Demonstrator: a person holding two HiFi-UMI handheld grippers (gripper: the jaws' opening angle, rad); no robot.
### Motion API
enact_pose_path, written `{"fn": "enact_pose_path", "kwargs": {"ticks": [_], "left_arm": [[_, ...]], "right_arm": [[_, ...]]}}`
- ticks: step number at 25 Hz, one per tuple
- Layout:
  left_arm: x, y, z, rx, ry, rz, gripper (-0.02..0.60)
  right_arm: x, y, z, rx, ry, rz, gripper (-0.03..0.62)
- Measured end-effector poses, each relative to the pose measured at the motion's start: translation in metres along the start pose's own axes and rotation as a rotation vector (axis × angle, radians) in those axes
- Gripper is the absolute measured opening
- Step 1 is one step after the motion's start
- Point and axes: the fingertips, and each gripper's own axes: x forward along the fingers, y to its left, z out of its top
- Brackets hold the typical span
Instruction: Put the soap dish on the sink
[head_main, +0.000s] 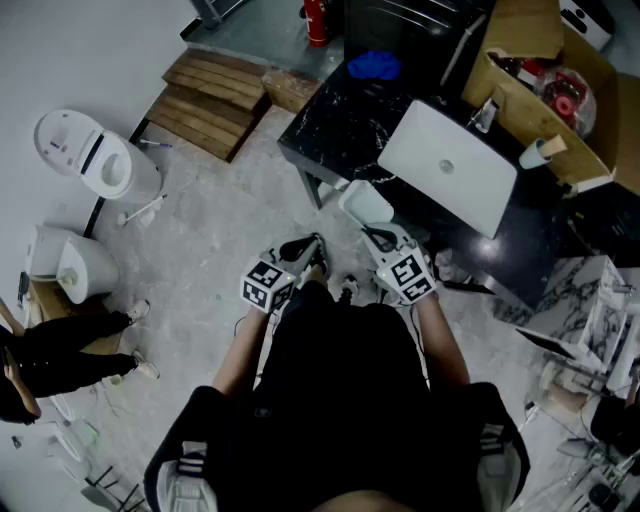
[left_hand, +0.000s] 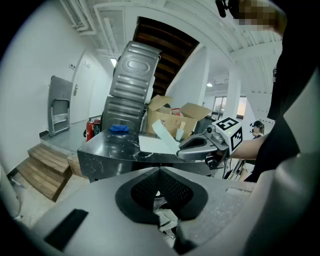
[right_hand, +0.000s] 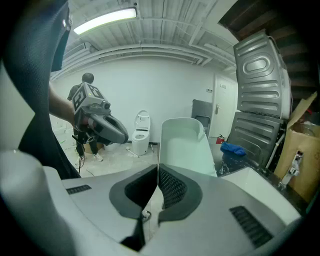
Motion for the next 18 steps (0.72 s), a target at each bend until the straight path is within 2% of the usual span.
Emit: {"fn": "enact_pose_path", "kwargs": {"ticks": [18], "left_arm": [[-0.006, -0.012, -0.015, -0.016, 0.006, 0.002, 0.0]], "right_arm": [[-0.011, 0.017, -0.006, -0.033, 0.002, 0.014, 0.002]]}}
